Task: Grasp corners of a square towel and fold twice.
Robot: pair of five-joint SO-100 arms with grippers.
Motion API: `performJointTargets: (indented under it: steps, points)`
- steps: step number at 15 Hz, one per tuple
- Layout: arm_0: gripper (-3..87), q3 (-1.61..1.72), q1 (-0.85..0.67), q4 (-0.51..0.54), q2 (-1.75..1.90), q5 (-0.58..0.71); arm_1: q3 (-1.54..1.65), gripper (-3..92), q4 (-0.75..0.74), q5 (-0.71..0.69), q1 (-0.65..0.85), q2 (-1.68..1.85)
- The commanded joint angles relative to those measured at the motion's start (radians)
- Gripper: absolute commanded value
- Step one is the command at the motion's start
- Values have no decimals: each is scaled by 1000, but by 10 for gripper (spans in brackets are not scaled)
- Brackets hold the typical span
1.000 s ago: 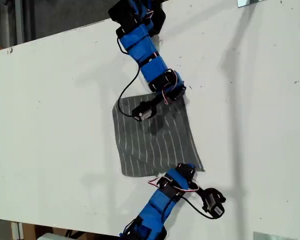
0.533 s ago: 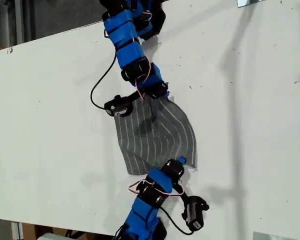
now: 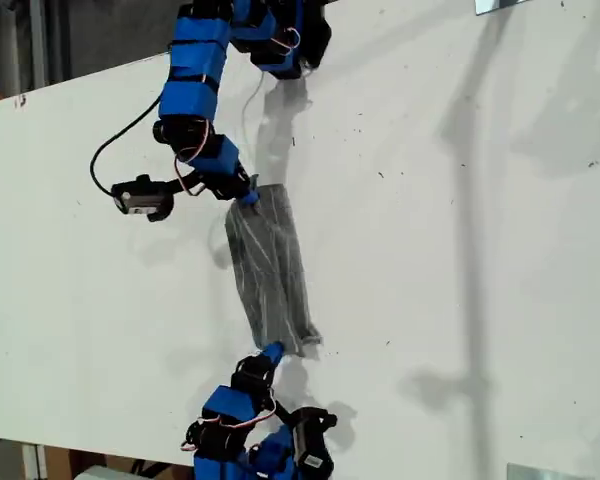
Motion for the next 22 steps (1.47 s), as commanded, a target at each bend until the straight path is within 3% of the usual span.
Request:
performJointTargets:
  steps: [1, 4, 8, 10, 17, 22]
  points:
    - [-2, 37, -152, 29, 109, 61, -94, -1, 11, -75, 135, 5]
    - [-2, 63, -321, 51, 98, 153, -172, -1, 6, -144, 244, -118]
    - [-2, 94, -561, -2, -57, 281, -241, -1, -41, -189, 328, -324]
    - [-2, 109, -517, -38, -112, 264, -201, -1, -46, -186, 313, -328]
    - [-2, 206, -124, -94, -29, 12, 46, -1, -28, -143, 178, -163]
    - [-2, 284, -115, -147, -35, -12, 164, -1, -106, -135, 153, -229]
